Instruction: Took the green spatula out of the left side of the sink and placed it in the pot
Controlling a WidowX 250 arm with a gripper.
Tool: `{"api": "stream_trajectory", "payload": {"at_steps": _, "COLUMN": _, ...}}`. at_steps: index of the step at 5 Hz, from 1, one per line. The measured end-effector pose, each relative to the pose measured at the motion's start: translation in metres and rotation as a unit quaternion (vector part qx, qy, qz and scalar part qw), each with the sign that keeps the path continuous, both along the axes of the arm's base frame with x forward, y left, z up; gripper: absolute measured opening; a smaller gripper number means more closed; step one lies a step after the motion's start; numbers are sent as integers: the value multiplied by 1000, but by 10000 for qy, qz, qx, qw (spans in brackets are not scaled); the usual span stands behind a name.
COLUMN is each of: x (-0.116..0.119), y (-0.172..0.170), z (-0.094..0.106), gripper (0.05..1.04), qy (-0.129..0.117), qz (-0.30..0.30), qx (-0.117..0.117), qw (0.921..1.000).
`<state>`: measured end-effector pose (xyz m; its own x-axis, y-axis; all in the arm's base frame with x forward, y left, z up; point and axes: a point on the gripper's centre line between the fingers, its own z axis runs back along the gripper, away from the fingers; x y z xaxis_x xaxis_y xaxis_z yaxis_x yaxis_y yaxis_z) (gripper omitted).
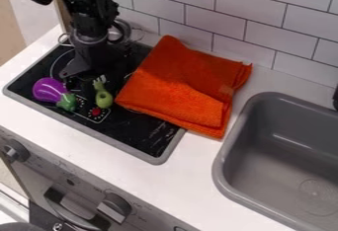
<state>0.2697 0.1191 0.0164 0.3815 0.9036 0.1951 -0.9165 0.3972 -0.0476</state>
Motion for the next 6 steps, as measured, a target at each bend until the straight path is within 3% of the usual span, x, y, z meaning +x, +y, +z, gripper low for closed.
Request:
{"api": "stream_trajectory", "payload": {"at_steps": 1, "x": 0, "y": -2, "z": 2, "gripper": 370, "qy": 88, "qz": 99, "qx": -157, "qw": 9998}}
{"api": "stream_trajectory", "payload": {"at_steps": 2, "x": -7, "y": 5, "z": 3, "gripper": 310, "qy": 139, "qz": 201, "qx": -258, "qw": 9994}}
{"api": "stream_trajectory", "payload": {"at_steps": 3, "x": -10, "y": 16, "z": 9, "gripper": 310, "qy": 284, "qz": 299, "qx": -334, "qw": 9986}}
{"api": "stream_trajectory", "payload": {"at_steps": 4, "x": -8, "y": 29, "z": 29, "gripper": 310, "qy": 134, "qz": 575, "qx": -286, "qw": 9978}}
{"api": "stream_trajectory", "payload": {"at_steps": 5, "x": 1, "y": 44, "z": 42, "gripper": 310, "qy": -260, "qz": 962, "qx": -29, "qw": 9950}}
{"api": "stream_trajectory", "payload": {"at_steps": 6, "x": 21, "y": 59, "z": 64, "gripper": 310, "qy": -397, "qz": 1079, "qx": -209, "qw": 9932}}
